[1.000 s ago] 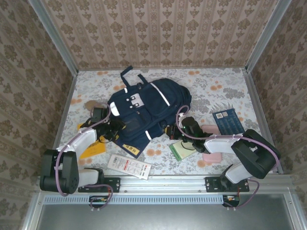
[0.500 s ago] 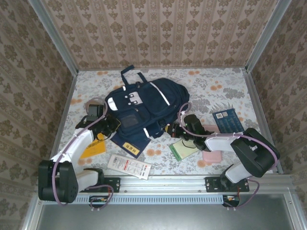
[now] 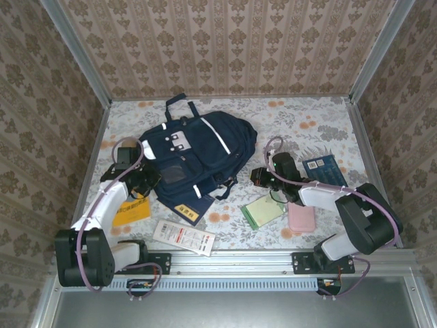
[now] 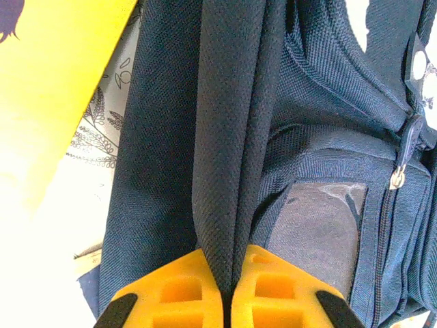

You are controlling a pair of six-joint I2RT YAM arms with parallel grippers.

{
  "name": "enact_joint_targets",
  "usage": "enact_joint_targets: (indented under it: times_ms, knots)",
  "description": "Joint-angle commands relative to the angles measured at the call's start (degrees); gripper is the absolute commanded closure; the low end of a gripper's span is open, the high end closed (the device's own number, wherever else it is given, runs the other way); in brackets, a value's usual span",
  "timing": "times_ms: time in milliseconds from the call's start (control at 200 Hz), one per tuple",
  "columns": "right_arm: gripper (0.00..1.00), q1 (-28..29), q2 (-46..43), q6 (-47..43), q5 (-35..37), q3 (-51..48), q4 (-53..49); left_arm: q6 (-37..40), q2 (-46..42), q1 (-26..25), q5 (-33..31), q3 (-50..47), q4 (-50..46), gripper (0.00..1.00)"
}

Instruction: Pack the student bag

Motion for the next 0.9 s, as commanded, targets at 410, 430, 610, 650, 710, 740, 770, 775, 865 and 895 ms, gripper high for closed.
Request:
enact_joint_targets:
  times_ms: [410, 430, 610, 650, 710, 740, 770, 775, 865, 895]
  knots:
    - [0.51, 12.87, 6.66, -30.98, 11.28, 12.76, -18.09, 2.02, 2.67, 1.03, 0.53, 3.99, -0.03, 1.00]
    - [0.48, 12.70, 7.26, -30.81, 10.95, 12.82, -17.71, 2.04, 2.75, 1.03, 0.61, 3.98, -0.02, 1.00]
    - [0.30, 8.19, 10.81, -23.74, -1.01, 11.13, -9.41, 2.39, 3.53, 1.55, 1.53, 4.24, -0.01, 1.00]
    - [0.30, 6.82, 11.24, -21.35, -4.94, 9.69, -5.25, 2.47, 3.76, 1.68, 1.88, 4.23, 0.17, 1.00]
    - [0.32, 5.21, 12.38, -18.30, -9.63, 8.07, -0.27, 2.64, 4.07, 1.78, 2.17, 4.31, 0.17, 1.00]
    - [0.33, 4.60, 13.37, -16.99, -11.30, 7.70, 1.59, 2.70, 4.16, 1.95, 2.36, 4.26, 0.24, 1.00]
    - [0.35, 4.05, 14.29, -15.60, -13.24, 7.47, 3.38, 2.65, 4.25, 2.05, 2.66, 4.18, 0.51, 1.00]
    - [0.36, 3.92, 14.54, -15.34, -13.60, 7.44, 3.80, 2.65, 4.30, 2.06, 2.65, 4.17, 0.52, 1.00]
    - [0.41, 2.38, 17.93, -11.03, -18.48, 6.89, 9.54, 2.83, 4.60, 2.42, 3.06, 4.24, 0.69, 1.00]
    - [0.43, 2.11, 19.15, -9.74, -19.20, 6.88, 10.81, 2.83, 4.69, 2.60, 3.29, 4.25, 0.82, 1.00]
